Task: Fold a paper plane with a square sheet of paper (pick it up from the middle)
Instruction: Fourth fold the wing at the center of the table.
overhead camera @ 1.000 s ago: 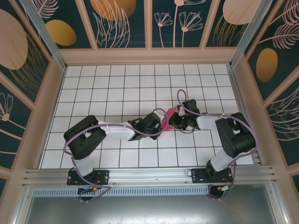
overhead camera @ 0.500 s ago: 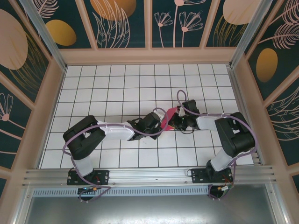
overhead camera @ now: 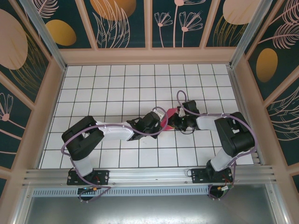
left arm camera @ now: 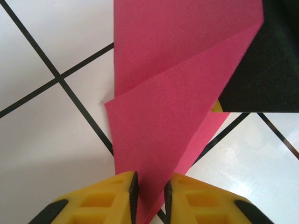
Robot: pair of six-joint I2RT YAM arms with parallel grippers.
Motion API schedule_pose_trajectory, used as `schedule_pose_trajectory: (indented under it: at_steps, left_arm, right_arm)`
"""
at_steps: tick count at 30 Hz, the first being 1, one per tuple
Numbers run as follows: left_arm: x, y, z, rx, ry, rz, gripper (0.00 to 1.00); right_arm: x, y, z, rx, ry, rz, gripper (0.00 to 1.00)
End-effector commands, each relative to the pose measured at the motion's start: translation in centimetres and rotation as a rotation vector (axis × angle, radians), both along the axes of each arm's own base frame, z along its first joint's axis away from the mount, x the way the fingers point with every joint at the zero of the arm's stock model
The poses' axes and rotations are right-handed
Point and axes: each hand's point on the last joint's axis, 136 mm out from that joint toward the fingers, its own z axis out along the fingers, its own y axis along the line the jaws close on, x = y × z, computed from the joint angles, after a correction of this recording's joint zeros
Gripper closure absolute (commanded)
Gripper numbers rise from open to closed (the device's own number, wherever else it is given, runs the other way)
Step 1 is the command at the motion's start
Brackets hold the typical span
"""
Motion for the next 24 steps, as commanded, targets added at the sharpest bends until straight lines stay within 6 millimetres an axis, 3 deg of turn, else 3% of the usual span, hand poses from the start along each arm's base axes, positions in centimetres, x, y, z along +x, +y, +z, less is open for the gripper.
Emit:
schedule_pose_trajectory:
  at_steps: [1,11,24]
  left_arm:
    - [-0.1,0.4,0.2,0.008,-0.014,0.010,0.79]
    - [-0.8,-0.8,-0.4,-0.026,0.036,-0.029,0.92]
    - [-1.6,-2.9,-0.7,-0.141,0.157,-0.093,0.93]
  right_arm:
    - [-0.1,0.0,-0.3,0.013,0.014,-0.006,0.84]
    - [0.1,0.0,1.1,0.019,-0.030,0.008,0.82]
    - [-0.4,-1.4,5.8,0.081,-0.140,-0.040,0.85]
